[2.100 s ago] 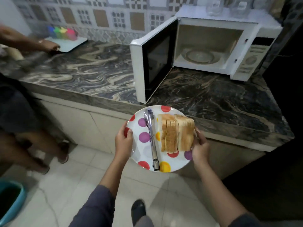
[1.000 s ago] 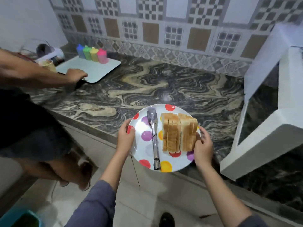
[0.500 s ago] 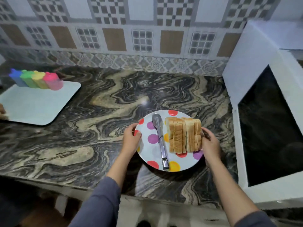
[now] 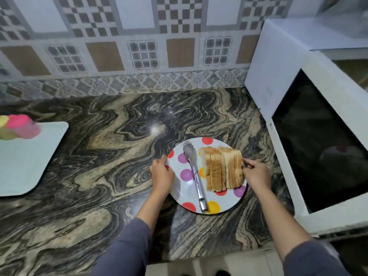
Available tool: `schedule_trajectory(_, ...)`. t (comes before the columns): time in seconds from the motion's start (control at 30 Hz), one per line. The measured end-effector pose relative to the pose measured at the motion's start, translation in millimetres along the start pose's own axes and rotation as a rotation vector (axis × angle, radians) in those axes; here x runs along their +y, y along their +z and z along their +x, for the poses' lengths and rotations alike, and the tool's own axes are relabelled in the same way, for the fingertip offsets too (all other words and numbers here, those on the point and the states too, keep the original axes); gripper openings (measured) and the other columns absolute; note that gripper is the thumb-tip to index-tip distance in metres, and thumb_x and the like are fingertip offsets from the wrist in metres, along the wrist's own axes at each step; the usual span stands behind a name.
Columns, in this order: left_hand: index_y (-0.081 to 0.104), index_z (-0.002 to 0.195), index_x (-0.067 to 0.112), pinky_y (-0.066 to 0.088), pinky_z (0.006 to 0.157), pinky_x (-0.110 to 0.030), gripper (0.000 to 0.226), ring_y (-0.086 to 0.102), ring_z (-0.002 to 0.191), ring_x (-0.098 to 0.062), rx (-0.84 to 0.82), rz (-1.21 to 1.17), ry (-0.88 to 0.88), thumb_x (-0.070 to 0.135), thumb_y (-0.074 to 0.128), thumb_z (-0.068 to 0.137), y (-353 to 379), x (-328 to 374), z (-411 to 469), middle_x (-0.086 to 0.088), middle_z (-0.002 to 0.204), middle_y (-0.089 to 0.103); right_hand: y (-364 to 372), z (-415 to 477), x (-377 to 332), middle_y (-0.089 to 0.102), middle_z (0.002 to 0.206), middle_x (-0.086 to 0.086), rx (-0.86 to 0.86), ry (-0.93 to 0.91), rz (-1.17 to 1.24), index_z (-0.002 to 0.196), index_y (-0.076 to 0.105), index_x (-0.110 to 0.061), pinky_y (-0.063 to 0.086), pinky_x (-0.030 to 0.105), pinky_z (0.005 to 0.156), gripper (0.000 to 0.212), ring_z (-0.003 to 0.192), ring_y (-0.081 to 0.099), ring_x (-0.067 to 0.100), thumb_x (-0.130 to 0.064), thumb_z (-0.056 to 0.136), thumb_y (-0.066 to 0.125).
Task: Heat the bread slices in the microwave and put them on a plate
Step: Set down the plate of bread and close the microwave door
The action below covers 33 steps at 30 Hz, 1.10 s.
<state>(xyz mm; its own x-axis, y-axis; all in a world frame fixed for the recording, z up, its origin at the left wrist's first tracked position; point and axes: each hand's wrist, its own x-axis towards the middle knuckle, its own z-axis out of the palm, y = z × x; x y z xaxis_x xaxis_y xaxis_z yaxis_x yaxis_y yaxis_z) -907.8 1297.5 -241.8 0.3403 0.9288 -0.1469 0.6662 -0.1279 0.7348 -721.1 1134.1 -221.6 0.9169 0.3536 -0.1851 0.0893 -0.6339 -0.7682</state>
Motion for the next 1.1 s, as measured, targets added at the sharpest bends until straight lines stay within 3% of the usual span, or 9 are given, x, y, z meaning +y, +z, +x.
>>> schedule_trajectory(0.1, 0.051, 0.129, 0.002, 0.033, 0.096, -0.033, 0.046, 0.041, 0.115, -0.037, -0.015, 0.01, 0.027, -0.003, 0.046, 0.084, -0.1, -1.0, 0.7, -0.024, 0.116, 0.046, 0.8, -7.9, -2.4, 0.071, 0.109, 0.009, 0.034, -0.001, 0.023, 0.107, 0.071, -0.008, 0.042, 0.024, 0.079, 0.026, 0.097, 0.062, 0.024, -0.003, 0.082, 0.062)
schedule_trajectory(0.23, 0.058, 0.109, -0.003, 0.025, 0.076, -0.022, 0.034, 0.038, 0.111, -0.032, -0.005, 0.017, 0.048, -0.007, 0.044, 0.079, -6.1, 4.6, 1.0, -0.02, 0.11, 0.042, -2.4, -22.0, -8.1, 0.07, 0.109, 0.013, 0.075, 0.014, 0.083, 0.107, 0.069, -0.002, 0.038, 0.019, 0.076, 0.026, 0.095, 0.061, 0.022, 0.001, 0.083, 0.062)
schedule_trajectory(0.37, 0.056, 0.117, -0.003, 0.027, 0.092, -0.025, 0.039, 0.037, 0.119, -0.032, 0.09, -0.095, 0.131, -0.007, 0.044, 0.08, -18.4, 35.6, -0.3, -0.02, 0.122, 0.041, -11.7, -38.9, -24.5, 0.064, 0.118, 0.012, 0.105, -0.04, 0.088, 0.117, 0.065, -0.007, 0.043, 0.023, 0.083, 0.031, 0.106, 0.06, 0.026, -0.006, 0.086, 0.059)
schedule_trajectory(0.43, 0.053, 0.124, -0.001, 0.03, 0.097, -0.024, 0.042, 0.042, 0.12, -0.029, 0.101, -0.185, 0.255, -0.006, 0.044, 0.083, -22.3, 67.1, -4.5, -0.017, 0.124, 0.045, -27.7, -52.7, -41.7, 0.063, 0.117, 0.008, 0.225, -0.224, 0.083, 0.115, 0.065, -0.01, 0.046, 0.024, 0.089, 0.029, 0.106, 0.06, 0.025, -0.007, 0.087, 0.058)
schedule_trajectory(0.57, 0.059, 0.117, 0.002, 0.033, 0.082, -0.003, 0.032, 0.053, 0.104, -0.013, 0.017, -0.39, 0.583, -0.003, 0.046, 0.089, -18.8, 150.1, -27.7, -0.011, 0.114, 0.057, -87.9, -100.0, -81.5, 0.065, 0.105, 0.008, 0.632, -0.752, 0.13, 0.102, 0.069, -0.002, 0.04, 0.008, 0.091, 0.021, 0.099, 0.059, 0.015, 0.002, 0.085, 0.057)
schedule_trajectory(0.67, 0.06, 0.116, 0.005, 0.036, 0.082, 0.001, 0.028, 0.053, 0.098, -0.006, -0.083, -0.523, 0.804, 0.002, 0.047, 0.091, -2.0, 211.0, -55.6, -0.006, 0.11, 0.059, -134.7, -126.5, -88.9, 0.066, 0.101, 0.007, 0.939, -0.972, 0.034, 0.097, 0.071, -0.005, 0.044, 0.023, 0.087, 0.02, 0.096, 0.058, 0.018, 0.001, 0.085, 0.057)
schedule_trajectory(0.77, 0.06, 0.117, 0.009, 0.038, 0.086, -0.005, 0.026, 0.052, 0.101, -0.003, -0.201, -0.569, 0.982, 0.01, 0.046, 0.095, 24.4, 252.9, -89.1, -0.004, 0.114, 0.059, -163.7, -133.7, -72.3, 0.067, 0.104, 0.0, 1.092, -0.876, -0.199, 0.098, 0.072, -0.015, 0.037, 0.031, 0.085, 0.023, 0.1, 0.056, 0.018, -0.006, 0.083, 0.058)
schedule_trajectory(0.97, 0.061, 0.119, 0.012, 0.035, 0.109, -0.034, 0.031, 0.041, 0.129, -0.017, -0.308, -0.582, 1.205, 0.021, 0.042, 0.097, 82.0, 293.2, -126.6, 0.0, 0.127, 0.052, -183.0, -119.1, -17.3, 0.068, 0.106, -0.001, 1.062, -0.743, -0.406, 0.103, 0.071, -0.015, 0.039, 0.032, 0.09, 0.021, 0.103, 0.058, 0.016, -0.024, 0.09, 0.058)
schedule_trajectory(1.1, 0.07, 0.106, 0.011, 0.034, 0.105, -0.024, 0.036, 0.045, 0.123, -0.018, -0.252, -0.565, 1.264, 0.027, 0.04, 0.097, 111.2, 308.4, -134.6, -0.008, 0.116, 0.058, -211.9, -96.8, 8.7, 0.071, 0.101, 0.0, 1.116, -0.83, -0.345, 0.099, 0.073, -0.011, 0.045, 0.033, 0.089, 0.018, 0.099, 0.062, 0.017, -0.019, 0.089, 0.061)
